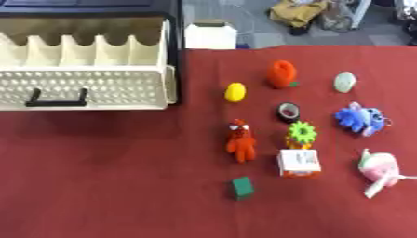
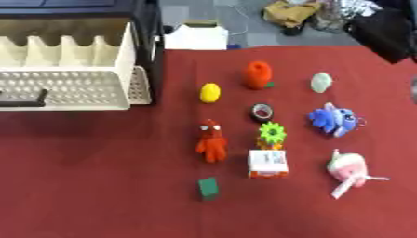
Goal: Pick up objects from table and place into drawer.
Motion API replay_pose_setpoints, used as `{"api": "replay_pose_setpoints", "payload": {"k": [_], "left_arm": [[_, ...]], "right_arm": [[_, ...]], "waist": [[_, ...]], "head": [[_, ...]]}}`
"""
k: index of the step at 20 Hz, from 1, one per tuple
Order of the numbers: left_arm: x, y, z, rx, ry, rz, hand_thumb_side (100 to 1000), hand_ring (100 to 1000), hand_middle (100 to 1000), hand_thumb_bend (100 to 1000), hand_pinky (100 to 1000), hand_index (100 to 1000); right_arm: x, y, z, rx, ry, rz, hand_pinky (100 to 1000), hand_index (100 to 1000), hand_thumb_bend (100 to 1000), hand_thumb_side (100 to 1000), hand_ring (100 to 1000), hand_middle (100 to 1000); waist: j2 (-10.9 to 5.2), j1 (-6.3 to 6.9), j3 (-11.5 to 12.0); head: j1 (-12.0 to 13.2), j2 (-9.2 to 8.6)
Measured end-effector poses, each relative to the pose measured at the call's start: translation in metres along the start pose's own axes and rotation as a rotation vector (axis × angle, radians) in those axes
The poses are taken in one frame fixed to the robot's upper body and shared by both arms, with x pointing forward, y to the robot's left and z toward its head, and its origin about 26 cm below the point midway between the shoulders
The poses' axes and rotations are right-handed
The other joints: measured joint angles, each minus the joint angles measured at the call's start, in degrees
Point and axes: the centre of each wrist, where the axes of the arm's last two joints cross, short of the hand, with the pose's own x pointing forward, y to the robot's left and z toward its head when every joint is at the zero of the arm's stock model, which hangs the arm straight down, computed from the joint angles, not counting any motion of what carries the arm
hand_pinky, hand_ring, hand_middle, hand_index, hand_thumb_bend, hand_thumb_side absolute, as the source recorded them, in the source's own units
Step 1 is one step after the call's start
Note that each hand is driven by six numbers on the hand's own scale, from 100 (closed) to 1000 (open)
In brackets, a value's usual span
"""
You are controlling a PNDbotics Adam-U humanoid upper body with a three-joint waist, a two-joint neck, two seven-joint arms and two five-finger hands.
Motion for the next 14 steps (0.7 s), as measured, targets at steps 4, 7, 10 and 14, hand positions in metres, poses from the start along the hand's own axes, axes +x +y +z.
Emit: {"api": "replay_pose_setpoints", "payload": {"k": [4,7,10,14], "left_arm": [[-0.0021,-0.0042,0.0027,0.007,0.014,0.031,1000,100,100,497,100,862],[-0.003,-0.0048,0.0034,0.025,0.019,0.051,1000,100,100,498,100,864],[-0.0044,-0.0054,0.0045,0.032,0.025,0.058,1000,100,100,497,100,863],[-0.0054,-0.0062,0.0055,0.034,0.031,0.061,1000,100,100,492,100,860]], "right_arm": [[0.0016,-0.0011,-0.0014,0.049,-0.033,0.027,726,846,117,1000,807,796],[0.0031,-0.0013,-0.002,0.11,-0.068,0.046,745,862,162,1000,827,816],[0.005,-0.0011,-0.0026,0.188,-0.113,0.061,769,877,214,1000,848,836],[0.0084,-0.0013,-0.0042,0.302,-0.186,0.077,800,910,266,980,877,864]], "waist": [[-0.12,0.01,-0.04],[-0.35,0.08,-0.04],[-0.37,0.09,-0.02],[-0.64,0.1,-0.02]], "head": [[-0.22,0.14],[-0.22,0.14],[-0.14,0.14],[0.12,0.16]]}}
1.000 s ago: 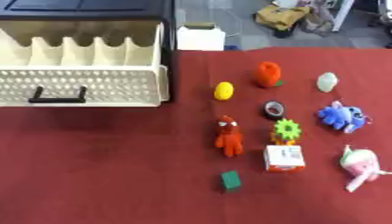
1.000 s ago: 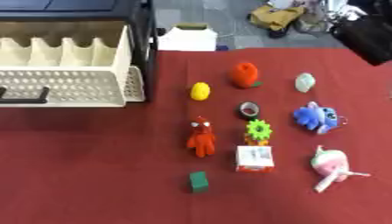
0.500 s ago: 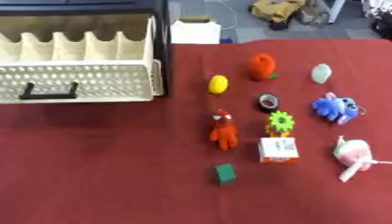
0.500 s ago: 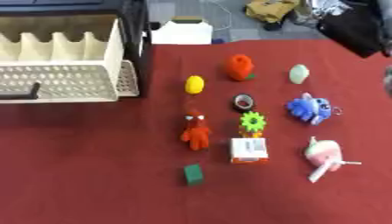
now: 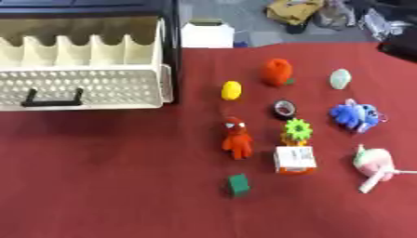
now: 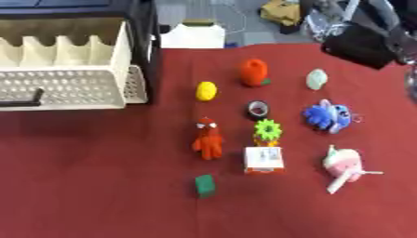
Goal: Pick up objects from table and place into drawer.
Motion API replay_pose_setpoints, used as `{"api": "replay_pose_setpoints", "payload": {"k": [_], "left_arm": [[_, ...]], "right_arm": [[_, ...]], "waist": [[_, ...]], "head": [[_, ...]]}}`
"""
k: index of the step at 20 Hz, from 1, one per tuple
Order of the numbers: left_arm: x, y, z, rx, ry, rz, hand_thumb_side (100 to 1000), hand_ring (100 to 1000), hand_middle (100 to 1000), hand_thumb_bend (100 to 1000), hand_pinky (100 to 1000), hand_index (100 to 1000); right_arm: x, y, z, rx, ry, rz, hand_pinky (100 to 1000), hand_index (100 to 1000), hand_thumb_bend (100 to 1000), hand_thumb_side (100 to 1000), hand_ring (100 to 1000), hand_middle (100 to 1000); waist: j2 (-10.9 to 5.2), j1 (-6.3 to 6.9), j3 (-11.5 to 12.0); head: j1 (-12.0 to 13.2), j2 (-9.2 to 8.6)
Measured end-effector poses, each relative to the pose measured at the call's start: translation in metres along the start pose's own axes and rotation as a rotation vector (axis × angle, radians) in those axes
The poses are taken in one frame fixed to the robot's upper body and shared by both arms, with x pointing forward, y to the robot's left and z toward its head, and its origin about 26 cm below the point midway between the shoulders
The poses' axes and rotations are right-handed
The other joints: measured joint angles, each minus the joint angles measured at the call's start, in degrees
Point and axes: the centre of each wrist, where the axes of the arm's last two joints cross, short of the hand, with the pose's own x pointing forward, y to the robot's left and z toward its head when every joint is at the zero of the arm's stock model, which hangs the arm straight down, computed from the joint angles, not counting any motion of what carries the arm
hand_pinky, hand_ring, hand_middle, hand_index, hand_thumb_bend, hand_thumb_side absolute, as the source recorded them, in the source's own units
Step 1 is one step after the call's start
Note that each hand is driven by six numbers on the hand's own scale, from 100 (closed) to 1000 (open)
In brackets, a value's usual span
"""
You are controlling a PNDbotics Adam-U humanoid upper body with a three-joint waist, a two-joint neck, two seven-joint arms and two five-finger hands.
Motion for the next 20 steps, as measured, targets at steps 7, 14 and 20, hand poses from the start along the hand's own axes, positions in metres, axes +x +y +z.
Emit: {"api": "replay_pose_setpoints", "payload": {"k": [7,14,20], "left_arm": [[-0.001,-0.002,0.002,-0.001,0.013,0.008,1000,100,100,487,100,858],[-0.002,-0.002,0.002,0.001,0.014,0.008,1000,100,100,476,100,855],[-0.002,-0.002,0.002,0.001,0.014,0.008,1000,100,100,475,100,853]], "right_arm": [[0.003,0.0,-0.001,0.197,-0.104,-0.01,833,902,430,768,930,896],[0.004,0.006,0.003,0.36,-0.141,-0.042,844,923,455,754,938,876],[0.004,0.015,0.007,0.438,-0.155,-0.088,837,940,423,716,936,873]], "waist": [[-0.08,-0.05,-0.02],[-0.2,-0.21,-0.04],[-0.2,-0.38,0.01]], "head": [[0.52,0.26],[0.69,0.26],[0.9,0.25]]}}
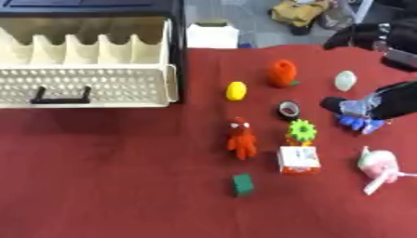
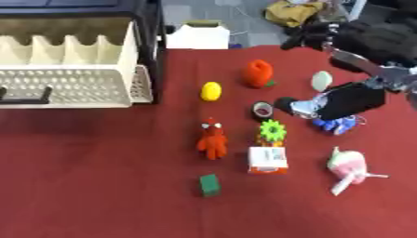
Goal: Pick up objects from table and place into drawer.
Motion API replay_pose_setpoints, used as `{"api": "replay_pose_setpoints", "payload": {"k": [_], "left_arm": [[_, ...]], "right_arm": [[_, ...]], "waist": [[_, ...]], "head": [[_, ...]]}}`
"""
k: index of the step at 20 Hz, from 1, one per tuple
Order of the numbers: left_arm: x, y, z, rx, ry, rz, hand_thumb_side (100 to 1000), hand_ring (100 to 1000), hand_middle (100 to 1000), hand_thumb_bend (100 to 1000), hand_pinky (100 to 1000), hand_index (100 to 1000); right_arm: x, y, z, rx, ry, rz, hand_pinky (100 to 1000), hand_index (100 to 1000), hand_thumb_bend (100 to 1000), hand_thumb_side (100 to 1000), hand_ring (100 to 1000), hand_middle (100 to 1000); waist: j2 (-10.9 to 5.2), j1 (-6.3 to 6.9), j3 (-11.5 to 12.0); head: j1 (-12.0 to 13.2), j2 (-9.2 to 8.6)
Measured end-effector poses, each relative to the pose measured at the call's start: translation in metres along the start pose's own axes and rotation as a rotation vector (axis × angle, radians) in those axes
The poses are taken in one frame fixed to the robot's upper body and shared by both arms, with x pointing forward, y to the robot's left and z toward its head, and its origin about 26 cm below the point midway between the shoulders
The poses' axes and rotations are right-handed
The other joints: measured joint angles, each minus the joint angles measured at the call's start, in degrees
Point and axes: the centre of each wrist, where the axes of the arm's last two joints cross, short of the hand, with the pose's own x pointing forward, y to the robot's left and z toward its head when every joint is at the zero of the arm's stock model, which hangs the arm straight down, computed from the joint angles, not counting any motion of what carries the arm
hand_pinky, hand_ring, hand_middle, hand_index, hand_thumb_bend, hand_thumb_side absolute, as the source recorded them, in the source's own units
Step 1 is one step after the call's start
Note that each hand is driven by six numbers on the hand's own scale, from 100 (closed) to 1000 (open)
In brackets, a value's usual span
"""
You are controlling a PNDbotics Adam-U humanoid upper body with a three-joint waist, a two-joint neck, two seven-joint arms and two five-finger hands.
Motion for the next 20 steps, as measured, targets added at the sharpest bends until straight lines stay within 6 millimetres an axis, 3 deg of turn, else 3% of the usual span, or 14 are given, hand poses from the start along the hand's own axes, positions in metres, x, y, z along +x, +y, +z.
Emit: {"api": "replay_pose_setpoints", "payload": {"k": [6,20], "left_arm": [[0.0,0.0,0.0,0.0,0.001,0.001,1000,100,100,466,100,852],[0.0,0.0,0.0,0.001,0.006,0.001,1000,100,100,468,100,850]], "right_arm": [[0.003,0.012,-0.001,0.089,-0.031,-0.052,838,978,384,649,945,888],[0.007,0.025,-0.003,0.195,-0.043,-0.102,837,990,414,663,954,901]], "waist": [[0.01,-0.15,0.15],[0.49,-0.18,0.71]], "head": [[0.01,-0.04],[-0.61,-0.56]]}}
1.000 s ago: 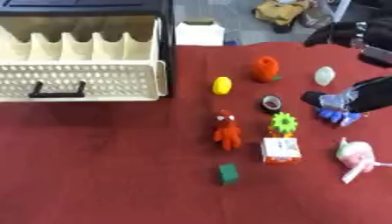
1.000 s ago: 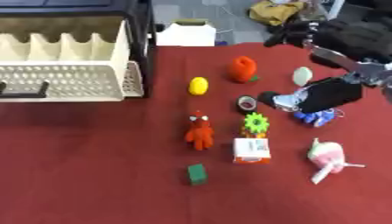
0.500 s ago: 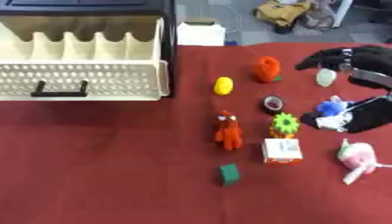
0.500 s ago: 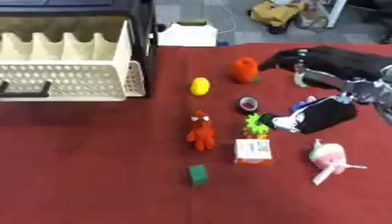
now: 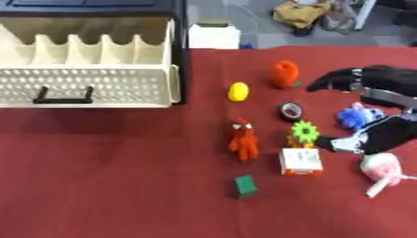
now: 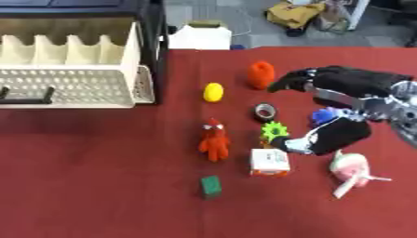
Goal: Pick up objects from table and place into drawer.
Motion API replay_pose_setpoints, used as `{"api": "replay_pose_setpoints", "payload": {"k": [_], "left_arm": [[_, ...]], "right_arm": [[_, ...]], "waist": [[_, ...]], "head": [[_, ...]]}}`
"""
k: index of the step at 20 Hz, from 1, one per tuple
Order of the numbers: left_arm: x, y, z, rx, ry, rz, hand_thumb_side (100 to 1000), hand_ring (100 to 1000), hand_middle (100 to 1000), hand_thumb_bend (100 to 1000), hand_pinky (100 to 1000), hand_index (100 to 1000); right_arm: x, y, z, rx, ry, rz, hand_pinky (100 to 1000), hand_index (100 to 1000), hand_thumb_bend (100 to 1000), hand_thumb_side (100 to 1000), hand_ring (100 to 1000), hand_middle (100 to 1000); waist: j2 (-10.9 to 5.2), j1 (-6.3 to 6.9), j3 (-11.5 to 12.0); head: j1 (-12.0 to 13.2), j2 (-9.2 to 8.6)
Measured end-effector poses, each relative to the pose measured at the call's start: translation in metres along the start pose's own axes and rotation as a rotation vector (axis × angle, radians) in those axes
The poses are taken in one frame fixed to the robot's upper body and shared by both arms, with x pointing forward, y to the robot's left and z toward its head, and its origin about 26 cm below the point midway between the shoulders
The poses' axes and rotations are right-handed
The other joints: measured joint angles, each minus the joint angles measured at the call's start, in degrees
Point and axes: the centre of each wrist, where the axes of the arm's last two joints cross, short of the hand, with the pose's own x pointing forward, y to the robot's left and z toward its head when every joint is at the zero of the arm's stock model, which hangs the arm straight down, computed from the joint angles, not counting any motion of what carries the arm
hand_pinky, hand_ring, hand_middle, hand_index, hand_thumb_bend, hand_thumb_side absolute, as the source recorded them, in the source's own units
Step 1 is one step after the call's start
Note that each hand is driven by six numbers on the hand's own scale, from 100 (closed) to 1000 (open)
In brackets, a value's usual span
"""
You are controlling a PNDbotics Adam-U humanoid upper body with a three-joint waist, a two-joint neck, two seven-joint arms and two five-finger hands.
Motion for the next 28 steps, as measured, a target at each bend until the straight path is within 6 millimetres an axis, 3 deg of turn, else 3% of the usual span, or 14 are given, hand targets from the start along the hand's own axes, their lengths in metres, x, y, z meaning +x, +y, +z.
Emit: {"api": "replay_pose_setpoints", "payload": {"k": [16,28], "left_arm": [[0.0,-0.001,0.0,0.001,0.003,0.008,1000,100,100,459,100,848],[0.001,-0.002,0.0,0.003,0.007,0.013,1000,100,100,441,100,846]], "right_arm": [[-0.01,0.017,-0.003,0.068,0.08,-0.006,841,988,440,670,962,909],[-0.012,0.036,-0.015,0.165,0.064,-0.066,818,972,427,672,930,850]], "waist": [[0.37,-0.09,0.16],[0.39,-0.02,0.42]], "head": [[-0.9,-0.75],[-1.37,-0.78]]}}
